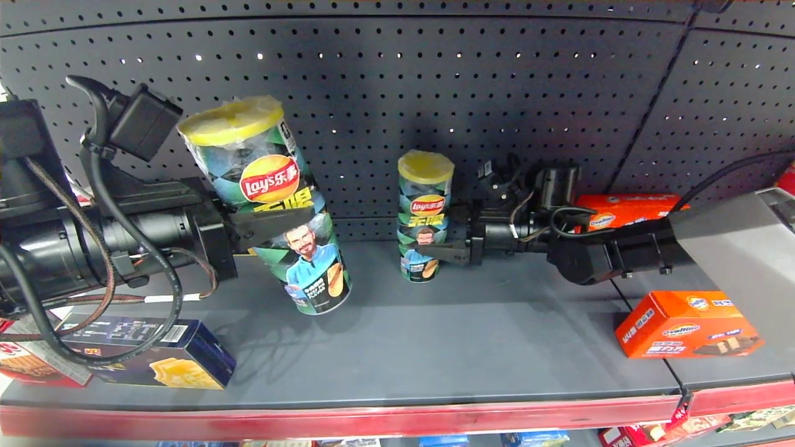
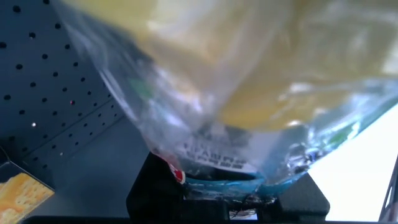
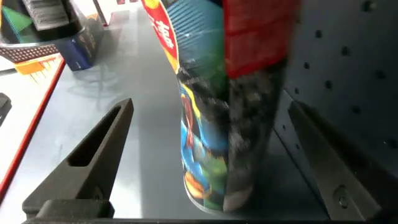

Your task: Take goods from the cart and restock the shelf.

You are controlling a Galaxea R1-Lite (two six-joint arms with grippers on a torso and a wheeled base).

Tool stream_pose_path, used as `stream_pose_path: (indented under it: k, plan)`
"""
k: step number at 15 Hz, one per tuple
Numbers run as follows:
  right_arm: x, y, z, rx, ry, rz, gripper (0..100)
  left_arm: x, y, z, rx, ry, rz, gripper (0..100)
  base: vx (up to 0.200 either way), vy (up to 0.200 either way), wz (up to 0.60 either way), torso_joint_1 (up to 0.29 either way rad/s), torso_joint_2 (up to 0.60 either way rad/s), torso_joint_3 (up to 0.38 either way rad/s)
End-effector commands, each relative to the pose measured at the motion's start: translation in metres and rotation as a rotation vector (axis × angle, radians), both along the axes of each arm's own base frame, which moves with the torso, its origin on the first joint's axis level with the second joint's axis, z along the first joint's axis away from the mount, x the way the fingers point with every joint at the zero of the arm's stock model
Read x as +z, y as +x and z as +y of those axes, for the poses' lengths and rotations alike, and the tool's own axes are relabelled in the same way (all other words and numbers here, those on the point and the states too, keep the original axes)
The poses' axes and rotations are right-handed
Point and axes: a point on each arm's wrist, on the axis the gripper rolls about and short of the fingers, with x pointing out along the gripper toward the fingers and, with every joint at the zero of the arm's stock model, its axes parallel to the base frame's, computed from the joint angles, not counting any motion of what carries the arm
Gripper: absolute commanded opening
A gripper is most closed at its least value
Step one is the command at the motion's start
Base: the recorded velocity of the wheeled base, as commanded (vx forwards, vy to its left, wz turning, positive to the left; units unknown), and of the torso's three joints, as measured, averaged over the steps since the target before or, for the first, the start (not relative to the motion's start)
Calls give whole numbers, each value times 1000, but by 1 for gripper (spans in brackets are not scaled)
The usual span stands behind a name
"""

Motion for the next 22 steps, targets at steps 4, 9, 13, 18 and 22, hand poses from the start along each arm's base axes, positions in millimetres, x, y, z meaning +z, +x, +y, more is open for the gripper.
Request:
stream_pose_path:
  k: [4,9,13,18,22]
  plan:
    - [-16,5,19,2,-1,16,100,-1,0,3,15,1,3,0,0,0,0,0,0,0]
    - [-23,7,29,-9,21,20,0,-2,0,3,16,2,5,0,0,0,0,0,0,0]
    - [-20,5,28,-14,24,15,0,-6,-1,4,18,6,19,0,0,0,0,0,0,0]
    - [21,-33,20,4,51,-35,0,-6,-3,8,27,6,17,0,0,0,0,0,0,0]
    - [15,-89,11,-38,43,-25,0,1,-6,8,18,0,-10,0,0,0,0,0,0,0]
